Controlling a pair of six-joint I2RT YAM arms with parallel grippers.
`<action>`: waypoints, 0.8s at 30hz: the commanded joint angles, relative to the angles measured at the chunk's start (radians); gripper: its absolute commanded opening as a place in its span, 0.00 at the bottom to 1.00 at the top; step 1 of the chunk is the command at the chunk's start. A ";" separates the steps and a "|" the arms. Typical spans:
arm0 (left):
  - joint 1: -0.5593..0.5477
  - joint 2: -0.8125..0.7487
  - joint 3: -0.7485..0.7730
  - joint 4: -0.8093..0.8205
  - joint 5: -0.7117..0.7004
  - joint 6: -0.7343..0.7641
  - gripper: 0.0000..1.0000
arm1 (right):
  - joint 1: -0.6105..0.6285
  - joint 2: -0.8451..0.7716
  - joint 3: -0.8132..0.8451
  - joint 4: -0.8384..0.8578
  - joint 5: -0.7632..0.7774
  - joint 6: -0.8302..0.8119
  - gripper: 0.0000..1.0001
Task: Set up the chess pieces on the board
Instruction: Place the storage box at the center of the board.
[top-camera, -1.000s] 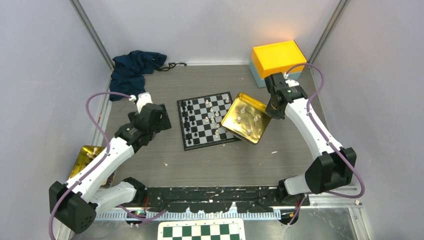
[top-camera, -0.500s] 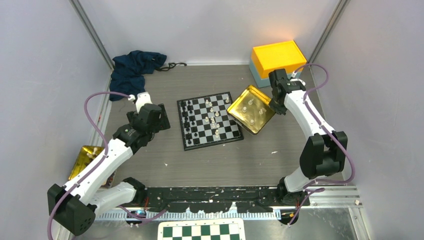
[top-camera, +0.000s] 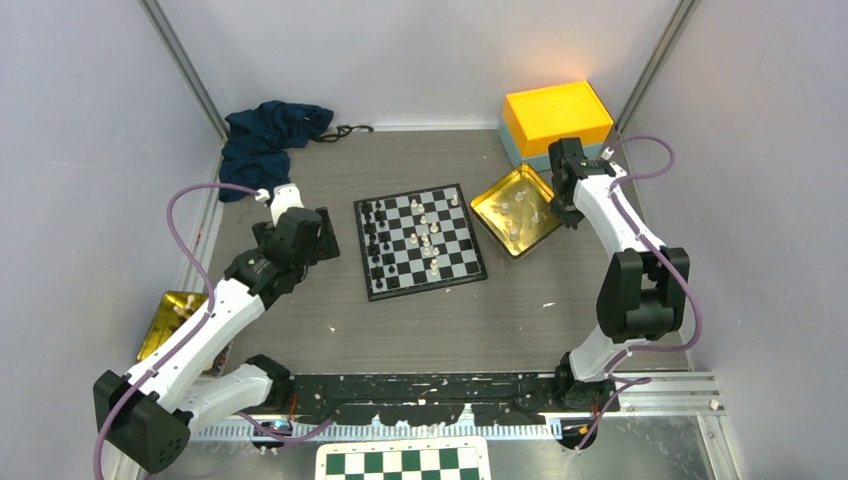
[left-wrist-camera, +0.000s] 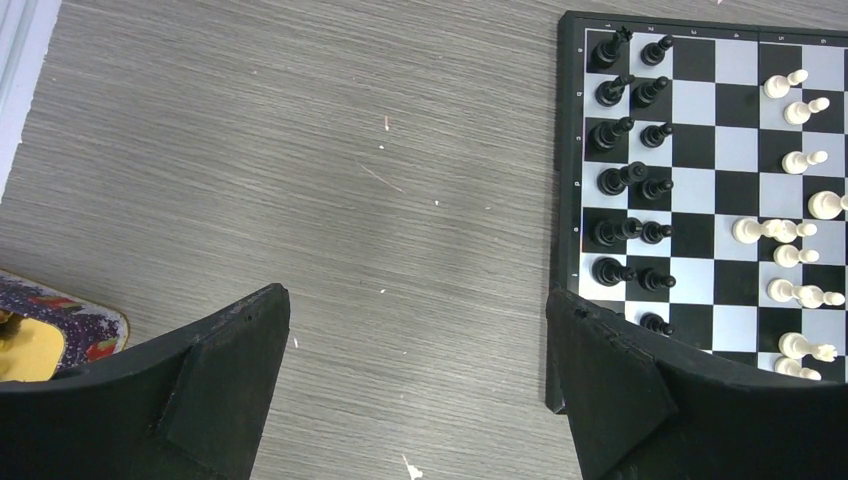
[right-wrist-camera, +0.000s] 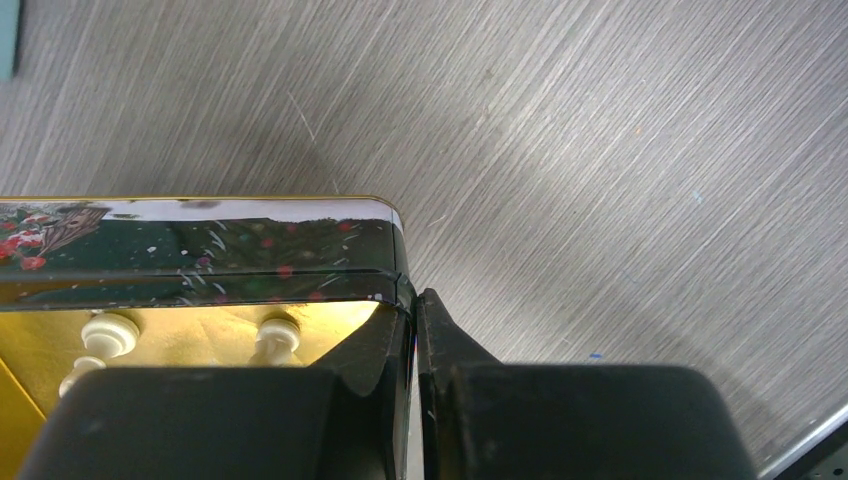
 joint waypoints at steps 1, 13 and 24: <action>0.006 -0.006 0.015 0.041 -0.023 0.020 1.00 | -0.016 0.025 0.022 0.042 0.033 0.098 0.01; 0.006 -0.020 0.019 0.021 -0.041 0.030 1.00 | -0.023 0.089 0.008 0.028 0.065 0.183 0.01; 0.006 -0.026 0.020 0.011 -0.045 0.038 1.00 | -0.060 0.106 -0.081 0.083 0.007 0.226 0.01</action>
